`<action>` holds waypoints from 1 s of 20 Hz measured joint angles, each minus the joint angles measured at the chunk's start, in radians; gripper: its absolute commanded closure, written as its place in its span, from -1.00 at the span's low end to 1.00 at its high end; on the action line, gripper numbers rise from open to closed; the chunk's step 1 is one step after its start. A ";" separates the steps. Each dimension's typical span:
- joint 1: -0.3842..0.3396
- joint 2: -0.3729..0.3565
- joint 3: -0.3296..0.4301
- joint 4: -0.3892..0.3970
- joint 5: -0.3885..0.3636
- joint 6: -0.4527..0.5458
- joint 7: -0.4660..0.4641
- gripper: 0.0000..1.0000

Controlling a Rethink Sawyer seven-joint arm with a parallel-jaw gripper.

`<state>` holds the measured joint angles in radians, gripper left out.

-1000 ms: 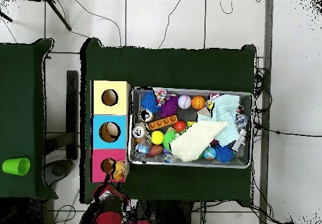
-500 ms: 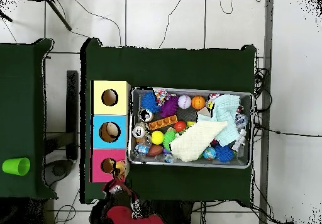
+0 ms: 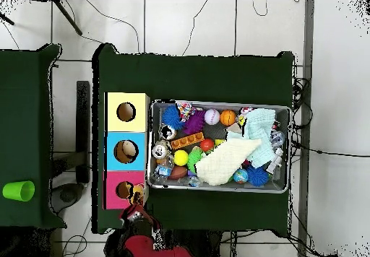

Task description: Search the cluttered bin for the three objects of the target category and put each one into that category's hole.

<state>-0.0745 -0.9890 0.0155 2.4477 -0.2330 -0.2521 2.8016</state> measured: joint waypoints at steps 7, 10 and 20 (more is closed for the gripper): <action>0.057 0.016 0.000 -0.013 0.034 0.000 0.000 -1.00; 0.079 0.026 0.000 -0.016 0.048 0.000 0.000 -1.00; 0.128 0.087 -0.023 -0.039 0.066 0.000 0.000 -1.00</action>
<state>0.0537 -0.9022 -0.0072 2.4090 -0.1667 -0.2526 2.8016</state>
